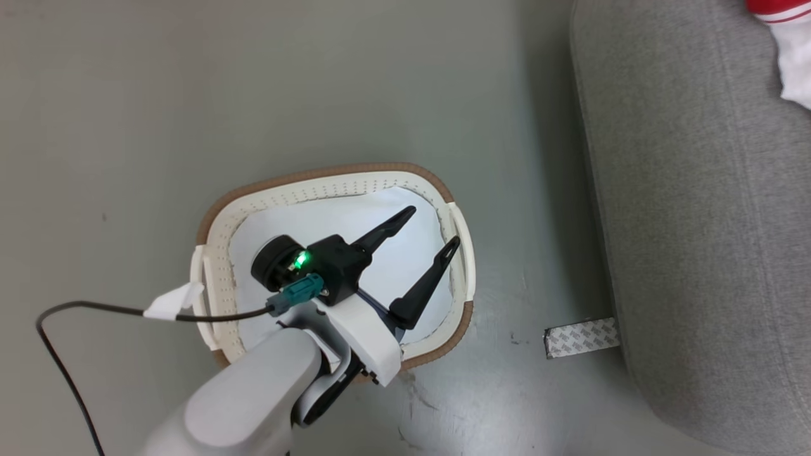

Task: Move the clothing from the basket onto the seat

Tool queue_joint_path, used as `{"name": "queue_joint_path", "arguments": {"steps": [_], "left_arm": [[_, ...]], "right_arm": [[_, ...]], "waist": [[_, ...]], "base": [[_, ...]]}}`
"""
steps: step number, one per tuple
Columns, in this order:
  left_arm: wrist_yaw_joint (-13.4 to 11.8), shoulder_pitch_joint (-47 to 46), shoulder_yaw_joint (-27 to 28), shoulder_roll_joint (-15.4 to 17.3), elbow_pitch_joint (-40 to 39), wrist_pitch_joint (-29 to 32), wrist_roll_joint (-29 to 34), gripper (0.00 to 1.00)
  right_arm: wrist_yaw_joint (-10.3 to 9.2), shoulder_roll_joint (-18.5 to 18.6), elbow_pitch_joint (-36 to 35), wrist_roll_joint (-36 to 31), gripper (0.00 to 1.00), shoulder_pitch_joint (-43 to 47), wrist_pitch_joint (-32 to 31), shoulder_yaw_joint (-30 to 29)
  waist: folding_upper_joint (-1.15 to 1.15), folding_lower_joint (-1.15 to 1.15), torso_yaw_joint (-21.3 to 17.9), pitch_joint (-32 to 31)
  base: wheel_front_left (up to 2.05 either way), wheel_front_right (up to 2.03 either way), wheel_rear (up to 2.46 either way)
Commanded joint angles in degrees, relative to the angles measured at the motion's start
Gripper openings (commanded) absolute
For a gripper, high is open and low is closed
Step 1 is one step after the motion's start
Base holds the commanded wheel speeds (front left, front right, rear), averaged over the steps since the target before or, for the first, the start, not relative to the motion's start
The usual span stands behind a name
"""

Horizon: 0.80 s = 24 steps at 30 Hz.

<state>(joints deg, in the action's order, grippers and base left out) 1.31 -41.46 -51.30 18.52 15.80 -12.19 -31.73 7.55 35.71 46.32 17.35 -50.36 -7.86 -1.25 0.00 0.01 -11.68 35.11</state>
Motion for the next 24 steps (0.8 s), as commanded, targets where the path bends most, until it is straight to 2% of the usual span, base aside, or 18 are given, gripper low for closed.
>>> {"name": "queue_joint_path", "arguments": {"steps": [1,7,8,9,10,15,24], "left_arm": [[-0.1,-0.8,0.1,0.1,0.0,-0.5,1.0,1.0],[-0.1,-1.1,0.2,-0.2,0.7,-0.7,0.6,1.0],[-0.1,-1.0,0.2,-0.3,1.0,-0.8,0.4,1.0],[0.0,-0.9,0.2,-0.4,1.2,-1.0,0.2,1.0],[0.1,-0.6,0.3,-0.5,1.4,-1.2,-0.1,1.0],[-0.2,1.1,0.9,-1.1,2.8,-1.8,-1.2,1.0],[-1.2,6.2,3.8,-1.8,4.9,-2.9,-3.6,1.0]], "right_arm": [[-0.13,0.2,1.7,1.5,0.0,-1.5,-2.0,1.4],[-0.13,0.3,2.6,3.7,0.0,-2.7,-4.1,5.2],[-0.13,0.2,2.6,4.2,0.13,-2.8,-4.2,5.9],[-0.13,0.2,2.7,4.5,0.6,-3.0,-4.4,6.5],[-0.13,0.2,2.7,4.8,0.98,-3.1,-4.7,7.4],[-0.13,0.2,2.3,6.6,1.0,-1.7,-7.8,12.1],[-0.13,3.9,-2.7,12.3,1.0,3.6,-13.3,19.1]], "waist": [[0.0,-0.01,0.4,0.8],[0.0,-0.01,0.1,0.6],[0.0,-0.01,0.0,0.3],[0.0,-0.01,-0.1,-0.1],[0.0,-0.01,-0.3,-0.6],[0.0,-0.01,-0.9,-4.8],[0.0,-0.01,-1.1,-15.7]], "base": [[0.0,0.0,0.0],[0.0,0.0,0.0],[0.0,0.0,0.0],[0.0,0.0,0.0],[0.0,0.0,0.0],[0.0,0.0,0.0],[0.0,0.0,0.0]]}}
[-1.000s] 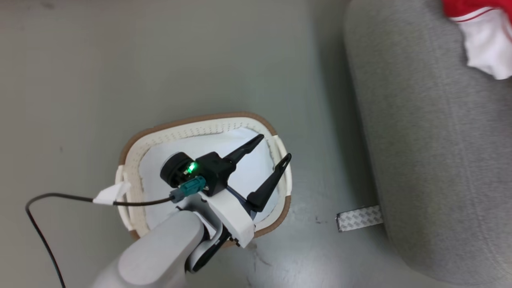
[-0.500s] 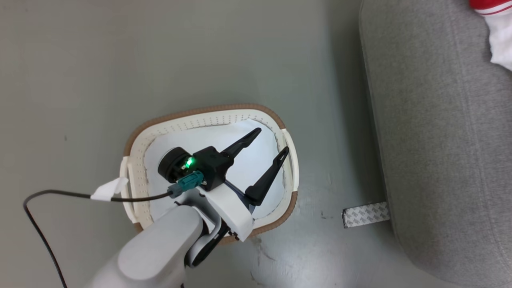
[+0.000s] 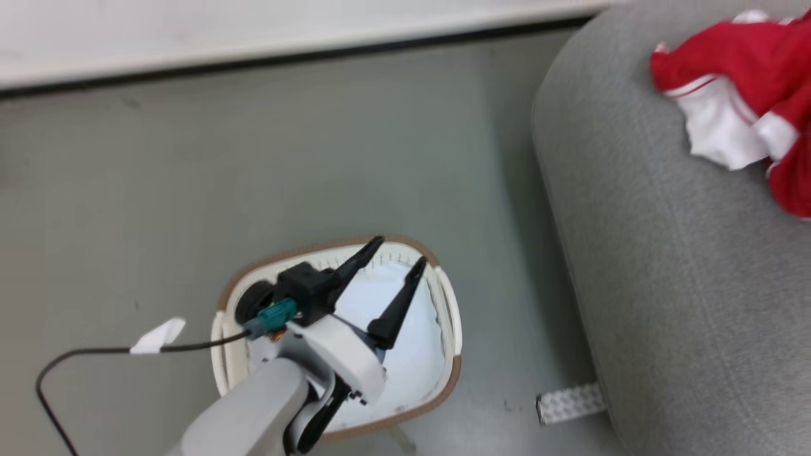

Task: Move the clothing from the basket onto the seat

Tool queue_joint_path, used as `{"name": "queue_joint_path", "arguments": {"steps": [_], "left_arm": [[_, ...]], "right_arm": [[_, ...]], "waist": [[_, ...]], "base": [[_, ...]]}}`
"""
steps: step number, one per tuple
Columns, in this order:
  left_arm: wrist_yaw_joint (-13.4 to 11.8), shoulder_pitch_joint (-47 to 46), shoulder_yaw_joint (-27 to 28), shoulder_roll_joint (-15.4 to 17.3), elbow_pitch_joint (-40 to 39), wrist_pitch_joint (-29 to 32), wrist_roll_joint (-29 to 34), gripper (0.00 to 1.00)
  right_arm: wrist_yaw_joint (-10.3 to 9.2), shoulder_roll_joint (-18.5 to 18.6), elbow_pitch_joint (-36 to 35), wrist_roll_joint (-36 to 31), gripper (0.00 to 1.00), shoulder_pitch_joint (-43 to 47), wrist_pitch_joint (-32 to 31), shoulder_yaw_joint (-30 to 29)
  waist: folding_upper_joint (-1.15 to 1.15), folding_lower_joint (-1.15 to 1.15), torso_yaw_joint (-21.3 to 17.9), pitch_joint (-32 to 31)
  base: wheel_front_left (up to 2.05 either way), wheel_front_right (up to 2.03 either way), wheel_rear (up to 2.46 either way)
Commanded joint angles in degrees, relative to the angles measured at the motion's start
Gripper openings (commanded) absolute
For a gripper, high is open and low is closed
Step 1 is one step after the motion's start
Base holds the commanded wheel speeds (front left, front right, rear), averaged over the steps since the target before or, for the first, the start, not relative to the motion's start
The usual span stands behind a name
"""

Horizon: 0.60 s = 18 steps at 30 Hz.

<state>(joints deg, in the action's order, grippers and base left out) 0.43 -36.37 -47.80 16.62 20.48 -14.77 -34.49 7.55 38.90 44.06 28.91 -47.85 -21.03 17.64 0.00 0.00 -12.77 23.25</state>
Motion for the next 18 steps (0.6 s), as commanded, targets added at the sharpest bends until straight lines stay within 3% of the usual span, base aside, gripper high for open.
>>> {"name": "queue_joint_path", "arguments": {"steps": [1,11,18], "left_arm": [[-0.5,1.9,0.9,0.1,0.3,-0.4,-1.0,1.0],[-3.1,10.6,11.8,0.5,-2.1,-0.4,-0.8,1.0],[-3.2,16.9,20.5,-0.2,-5.3,-0.4,-0.1,1.0]], "right_arm": [[-0.13,1.3,-1.4,1.2,1.0,1.6,-0.4,0.7],[-0.13,2.5,-14.8,5.2,1.0,8.5,3.3,3.5],[-0.13,-0.1,-23.2,4.6,1.0,14.1,10.7,2.5]], "waist": [[0.0,0.0,0.1,-5.2],[0.0,0.0,3.1,-17.5],[0.0,0.0,5.9,-21.6]], "base": [[0.0,0.0,0.0],[0.0,0.0,0.0],[0.0,0.0,0.0]]}}
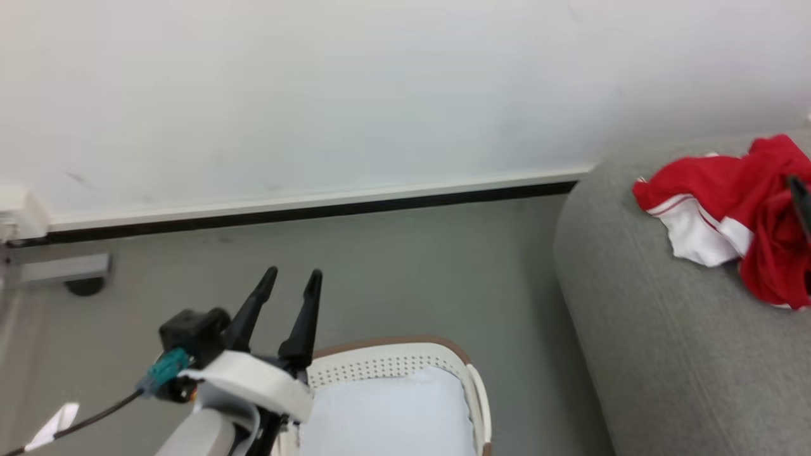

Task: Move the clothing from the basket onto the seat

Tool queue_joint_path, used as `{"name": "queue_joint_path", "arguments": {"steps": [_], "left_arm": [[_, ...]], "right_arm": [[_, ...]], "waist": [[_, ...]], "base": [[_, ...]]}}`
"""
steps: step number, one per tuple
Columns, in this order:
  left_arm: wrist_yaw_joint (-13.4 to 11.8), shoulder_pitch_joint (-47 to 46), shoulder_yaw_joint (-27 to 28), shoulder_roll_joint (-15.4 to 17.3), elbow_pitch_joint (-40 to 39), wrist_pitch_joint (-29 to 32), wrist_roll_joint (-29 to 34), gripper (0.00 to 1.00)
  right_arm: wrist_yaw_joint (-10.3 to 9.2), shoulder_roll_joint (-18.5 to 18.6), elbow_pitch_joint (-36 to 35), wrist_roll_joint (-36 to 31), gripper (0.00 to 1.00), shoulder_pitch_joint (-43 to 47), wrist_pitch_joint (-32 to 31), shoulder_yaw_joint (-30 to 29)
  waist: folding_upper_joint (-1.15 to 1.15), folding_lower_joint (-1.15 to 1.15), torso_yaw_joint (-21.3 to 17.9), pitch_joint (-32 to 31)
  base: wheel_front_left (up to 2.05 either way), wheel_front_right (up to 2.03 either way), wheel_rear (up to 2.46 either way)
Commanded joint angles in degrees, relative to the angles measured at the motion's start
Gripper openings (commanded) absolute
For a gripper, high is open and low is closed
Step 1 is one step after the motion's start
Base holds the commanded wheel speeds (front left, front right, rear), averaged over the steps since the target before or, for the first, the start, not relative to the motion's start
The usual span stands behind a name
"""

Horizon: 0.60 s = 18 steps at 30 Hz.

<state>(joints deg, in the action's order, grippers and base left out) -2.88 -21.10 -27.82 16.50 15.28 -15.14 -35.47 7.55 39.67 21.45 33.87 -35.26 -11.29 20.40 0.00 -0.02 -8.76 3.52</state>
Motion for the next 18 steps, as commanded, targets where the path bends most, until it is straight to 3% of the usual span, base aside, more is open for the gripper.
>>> {"name": "queue_joint_path", "arguments": {"steps": [1,4,11,18], "left_arm": [[0.2,2.4,1.5,0.0,-0.4,0.0,1.3,1.0],[0.1,5.0,4.2,-0.2,-1.2,0.0,2.0,1.0],[-1.9,11.3,12.5,-1.2,-3.6,0.0,6.9,1.0],[0.2,16.4,19.4,-6.0,-4.1,0.0,10.9,1.0]], "right_arm": [[-0.13,-1.5,-1.5,-0.8,1.0,2.6,2.3,-1.0],[-0.13,-4.0,-3.8,-2.0,1.0,6.1,6.2,-3.1],[-0.13,-14.0,-7.0,-6.5,1.0,13.6,14.9,-7.9],[-0.13,-23.7,-7.2,-12.2,1.0,22.1,23.8,-12.8]], "waist": [[0.0,0.02,2.3,-2.2],[0.0,0.02,3.4,-3.0],[0.0,0.02,3.9,-3.4],[0.0,0.02,4.3,-3.5]], "base": [[0.0,0.0,0.0],[0.0,0.0,0.0],[0.0,0.0,0.0],[0.0,0.0,0.0]]}}
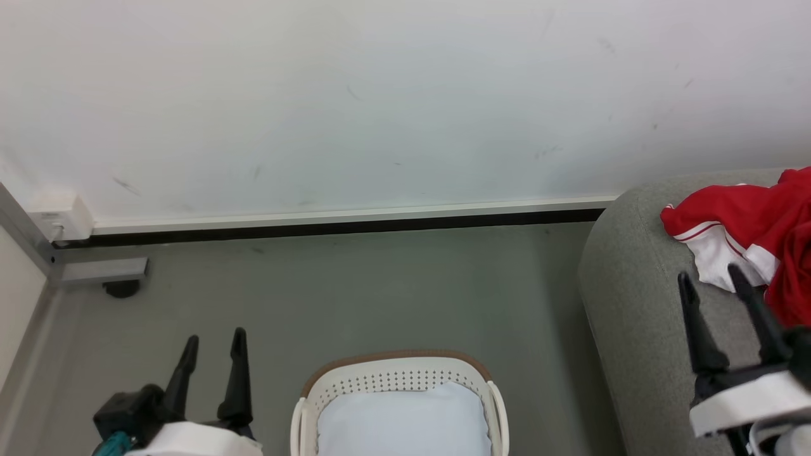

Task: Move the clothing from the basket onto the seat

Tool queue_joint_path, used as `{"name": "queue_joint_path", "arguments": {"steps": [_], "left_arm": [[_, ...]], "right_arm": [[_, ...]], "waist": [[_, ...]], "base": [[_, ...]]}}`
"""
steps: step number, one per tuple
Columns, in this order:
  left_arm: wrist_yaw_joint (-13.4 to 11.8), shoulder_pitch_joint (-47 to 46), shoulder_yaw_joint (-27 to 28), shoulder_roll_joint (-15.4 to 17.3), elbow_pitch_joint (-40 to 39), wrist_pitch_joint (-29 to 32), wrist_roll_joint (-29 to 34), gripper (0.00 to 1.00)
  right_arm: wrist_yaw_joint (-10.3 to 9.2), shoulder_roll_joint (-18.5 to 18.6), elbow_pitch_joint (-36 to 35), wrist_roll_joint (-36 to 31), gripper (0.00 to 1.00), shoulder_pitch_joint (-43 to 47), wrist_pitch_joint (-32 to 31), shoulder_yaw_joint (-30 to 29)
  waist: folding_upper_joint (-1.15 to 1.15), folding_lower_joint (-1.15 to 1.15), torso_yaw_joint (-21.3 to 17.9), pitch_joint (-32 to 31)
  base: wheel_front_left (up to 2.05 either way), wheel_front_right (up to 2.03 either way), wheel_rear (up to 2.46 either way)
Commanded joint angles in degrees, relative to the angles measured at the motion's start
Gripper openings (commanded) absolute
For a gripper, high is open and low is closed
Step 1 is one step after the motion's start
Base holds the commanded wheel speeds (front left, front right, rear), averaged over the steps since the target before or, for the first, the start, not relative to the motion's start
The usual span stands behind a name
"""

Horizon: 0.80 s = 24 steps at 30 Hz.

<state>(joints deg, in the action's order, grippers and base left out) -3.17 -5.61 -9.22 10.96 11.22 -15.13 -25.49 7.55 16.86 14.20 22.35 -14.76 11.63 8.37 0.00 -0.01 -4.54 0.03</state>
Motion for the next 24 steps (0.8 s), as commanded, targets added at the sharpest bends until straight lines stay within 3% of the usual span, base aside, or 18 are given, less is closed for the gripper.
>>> {"name": "queue_joint_path", "arguments": {"steps": [1,9,24], "left_arm": [[0.9,1.5,1.6,-1.2,0.1,0.0,1.5,1.0],[5.6,4.4,8.4,-5.5,0.2,0.0,6.1,1.0],[9.0,4.6,12.1,-7.9,1.6,0.0,11.0,1.0]], "right_arm": [[-0.13,-2.0,0.2,-1.0,1.0,2.7,1.7,-1.4],[-0.13,-8.9,-3.1,-4.6,1.0,8.8,3.5,-3.7],[-0.13,-12.4,-3.0,-7.6,1.0,9.2,3.6,-4.7]], "waist": [[0.0,0.01,0.1,0.0],[0.0,0.01,-0.4,0.2],[0.0,0.01,0.2,0.8]], "base": [[0.0,0.0,0.0],[0.0,0.0,0.0],[0.0,0.0,0.0]]}}
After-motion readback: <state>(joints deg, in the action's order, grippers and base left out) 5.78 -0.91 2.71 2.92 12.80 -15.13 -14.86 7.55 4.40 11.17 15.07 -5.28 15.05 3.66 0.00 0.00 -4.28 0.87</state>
